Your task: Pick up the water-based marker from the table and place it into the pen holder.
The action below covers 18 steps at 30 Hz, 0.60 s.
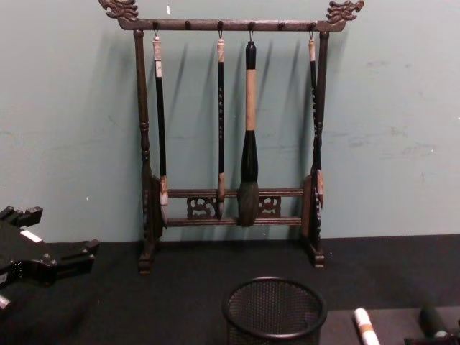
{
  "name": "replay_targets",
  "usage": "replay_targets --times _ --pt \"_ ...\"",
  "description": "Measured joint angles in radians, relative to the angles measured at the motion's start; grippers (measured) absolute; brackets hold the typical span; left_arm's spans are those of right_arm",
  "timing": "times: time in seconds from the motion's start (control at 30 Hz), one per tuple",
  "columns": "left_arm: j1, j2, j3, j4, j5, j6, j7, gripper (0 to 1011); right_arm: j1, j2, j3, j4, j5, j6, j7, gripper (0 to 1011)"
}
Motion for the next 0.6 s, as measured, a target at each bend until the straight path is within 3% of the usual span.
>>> replay_targets --times 0.53,0.6 --pt "0.0 0.0 0.0 0.0 0.0 0.0 0.0 1001 0.001 -0.002 0.002 0.002 -0.015 -0.008 0.01 1002" --pt "0.0 0.0 0.0 0.0 0.0 0.0 0.0 1001 0.002 -0.002 0.002 0.002 -0.014 -0.007 0.009 960"
